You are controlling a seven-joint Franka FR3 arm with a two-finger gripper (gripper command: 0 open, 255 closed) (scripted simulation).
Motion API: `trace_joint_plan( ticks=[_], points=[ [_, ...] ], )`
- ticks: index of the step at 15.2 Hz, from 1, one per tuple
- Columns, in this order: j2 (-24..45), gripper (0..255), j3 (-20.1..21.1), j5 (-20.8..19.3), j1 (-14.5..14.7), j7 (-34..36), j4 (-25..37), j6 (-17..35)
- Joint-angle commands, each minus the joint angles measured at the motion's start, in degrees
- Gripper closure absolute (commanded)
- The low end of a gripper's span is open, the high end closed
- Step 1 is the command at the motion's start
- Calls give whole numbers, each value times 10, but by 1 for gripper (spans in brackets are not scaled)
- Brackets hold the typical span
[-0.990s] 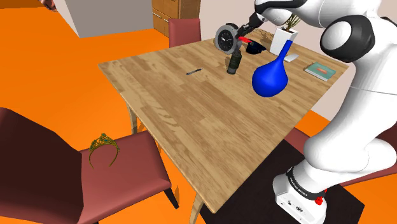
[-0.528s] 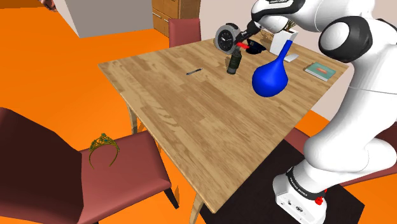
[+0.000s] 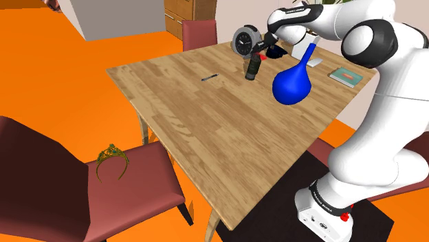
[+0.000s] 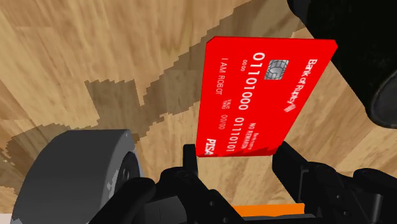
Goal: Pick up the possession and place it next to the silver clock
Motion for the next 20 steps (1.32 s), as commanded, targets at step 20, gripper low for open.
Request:
trace_joint_plan(
  ticks=[20],
  points=[
    [68, 255, 24, 26, -13, -53, -42, 104]
  ],
)
